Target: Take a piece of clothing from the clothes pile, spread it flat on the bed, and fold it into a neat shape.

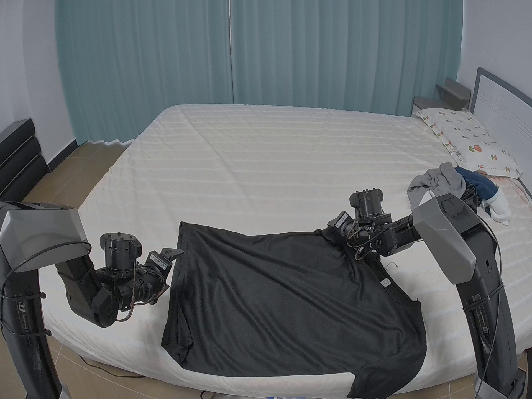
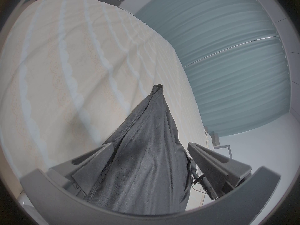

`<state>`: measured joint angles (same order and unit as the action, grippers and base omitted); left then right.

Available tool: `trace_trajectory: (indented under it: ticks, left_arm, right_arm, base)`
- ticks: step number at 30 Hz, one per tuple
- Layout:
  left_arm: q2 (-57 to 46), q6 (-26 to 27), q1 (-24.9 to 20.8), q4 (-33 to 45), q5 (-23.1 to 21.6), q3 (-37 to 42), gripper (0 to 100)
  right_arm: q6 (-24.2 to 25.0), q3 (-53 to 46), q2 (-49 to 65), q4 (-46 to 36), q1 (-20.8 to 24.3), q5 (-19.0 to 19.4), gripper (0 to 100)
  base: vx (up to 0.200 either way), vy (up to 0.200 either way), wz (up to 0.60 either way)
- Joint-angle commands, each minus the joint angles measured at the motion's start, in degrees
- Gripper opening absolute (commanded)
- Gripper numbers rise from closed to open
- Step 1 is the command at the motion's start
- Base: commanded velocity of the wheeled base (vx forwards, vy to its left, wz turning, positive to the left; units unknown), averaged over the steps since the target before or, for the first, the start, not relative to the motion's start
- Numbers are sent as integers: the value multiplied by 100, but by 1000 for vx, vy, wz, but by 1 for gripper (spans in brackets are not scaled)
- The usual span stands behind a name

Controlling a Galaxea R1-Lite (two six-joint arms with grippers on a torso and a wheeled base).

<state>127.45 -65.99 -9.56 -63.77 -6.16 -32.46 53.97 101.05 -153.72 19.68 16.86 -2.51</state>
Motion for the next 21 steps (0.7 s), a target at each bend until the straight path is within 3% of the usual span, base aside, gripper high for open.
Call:
trace_trajectory:
  ticks: [1, 16, 17, 21]
  left_arm:
    - [16, -2, -2, -4, 0, 3, 100]
    - [16, -2, -2, -4, 0, -6, 100]
    - [16, -2, -2, -4, 0, -6, 100]
    - [16, -2, -2, -4, 0, -6, 100]
  right_arm:
    - [-18, 354, -105, -16, -78, -21, 0]
    - [-220, 1354, -518, 115, -104, -136, 0]
    - [-290, 1354, -553, 221, -104, -197, 100]
    - [-598, 1354, -826, 1399, -113, -303, 100]
  base:
    - [0, 0, 0]
    - [0, 0, 0]
    - [0, 0, 0]
    - [0, 0, 0]
